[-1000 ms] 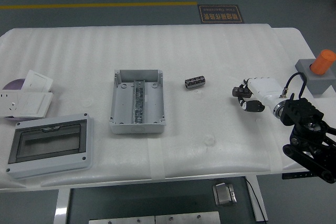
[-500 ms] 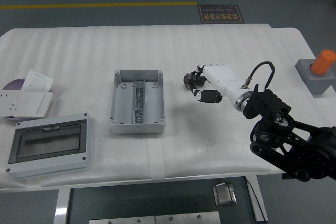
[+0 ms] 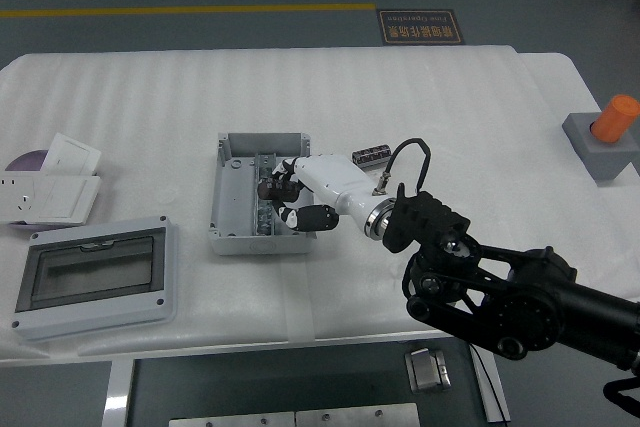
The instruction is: Pick up the battery,place it into the box
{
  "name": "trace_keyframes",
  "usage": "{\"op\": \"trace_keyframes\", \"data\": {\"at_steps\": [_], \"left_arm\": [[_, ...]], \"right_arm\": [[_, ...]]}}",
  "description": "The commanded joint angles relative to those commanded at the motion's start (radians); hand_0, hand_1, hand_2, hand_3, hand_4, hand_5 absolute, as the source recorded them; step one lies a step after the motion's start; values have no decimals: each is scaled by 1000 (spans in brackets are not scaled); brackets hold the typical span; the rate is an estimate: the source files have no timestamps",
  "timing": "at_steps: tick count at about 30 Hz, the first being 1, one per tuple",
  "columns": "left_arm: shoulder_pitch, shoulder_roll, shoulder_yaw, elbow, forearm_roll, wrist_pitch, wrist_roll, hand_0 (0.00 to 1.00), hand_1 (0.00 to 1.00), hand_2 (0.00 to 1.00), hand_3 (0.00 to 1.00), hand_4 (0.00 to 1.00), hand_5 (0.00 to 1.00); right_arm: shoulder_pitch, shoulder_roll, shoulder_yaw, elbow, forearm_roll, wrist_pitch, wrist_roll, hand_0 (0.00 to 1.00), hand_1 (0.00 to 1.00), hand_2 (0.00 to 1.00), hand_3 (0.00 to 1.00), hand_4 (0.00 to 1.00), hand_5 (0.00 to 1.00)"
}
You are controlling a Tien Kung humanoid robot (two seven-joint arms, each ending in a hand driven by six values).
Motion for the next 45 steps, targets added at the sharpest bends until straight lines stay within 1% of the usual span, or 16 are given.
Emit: {"op": "trace_keyframes", "data": {"at_steps": [3,4,9,10,15,16,19,23,27,28,33,34,39,40,42,45], "left_arm": [[1,1,3,0,-3,0,0,688,701,527,551,544,416],[1,2,3,1,-3,-1,0,688,699,439,513,564,391],[0,3,-2,0,0,-2,0,688,699,439,513,564,391],[0,4,-1,0,0,-2,0,688,700,426,505,573,388],[2,6,7,0,-7,-3,1,688,700,426,505,573,388],[1,6,7,0,-7,-3,1,688,700,427,504,574,385],[-1,6,6,0,-5,-3,1,688,700,427,504,574,385],[-7,8,5,0,-5,-3,0,688,700,427,504,574,382],[-13,11,11,0,-8,-2,-1,688,700,427,504,574,382],[-13,12,12,0,-9,-2,-1,688,699,427,504,563,373],[-16,12,18,0,-12,0,0,688,699,427,504,563,373],[-16,12,18,0,-12,0,0,688,699,429,505,556,368],[-17,11,18,0,-13,0,-1,688,699,429,505,556,368],[-18,11,19,0,-14,0,-1,688,698,431,507,548,371],[-18,11,21,0,-15,0,-1,688,698,431,507,548,371],[-18,10,24,0,-17,0,-1,688,698,431,507,548,371]], "right_arm": [[0,17,-4,-10,-6,5,1,570,636,728,718,557,415],[1,20,-4,-13,-7,5,2,838,880,910,959,681,490],[-1,31,6,-22,-17,-2,7,838,880,910,959,681,490],[-2,32,8,-22,-17,-4,8,944,998,998,998,756,498],[-2,31,17,-18,-9,-14,20,944,998,998,998,756,498],[1,27,24,-17,-7,-19,24,965,998,998,998,803,502],[19,6,50,-20,-12,-30,27,965,998,998,998,803,502],[93,-39,47,-98,-25,-41,29,964,998,998,998,827,504],[184,-73,-42,-209,-18,-27,35,964,998,998,998,827,504],[202,-75,-64,-232,-10,-23,38,938,982,971,998,837,515],[272,-65,-186,-360,36,-5,57,938,982,971,998,837,515],[279,-61,-215,-389,48,-4,62,835,836,838,921,821,514],[298,-45,-320,-492,100,-12,84,835,836,838,921,821,514],[300,-43,-339,-508,107,-13,87,798,795,793,839,804,516],[303,-36,-364,-538,109,1,98,798,795,793,839,804,516],[306,-24,-365,-575,104,28,114,798,795,793,839,804,516]]}}
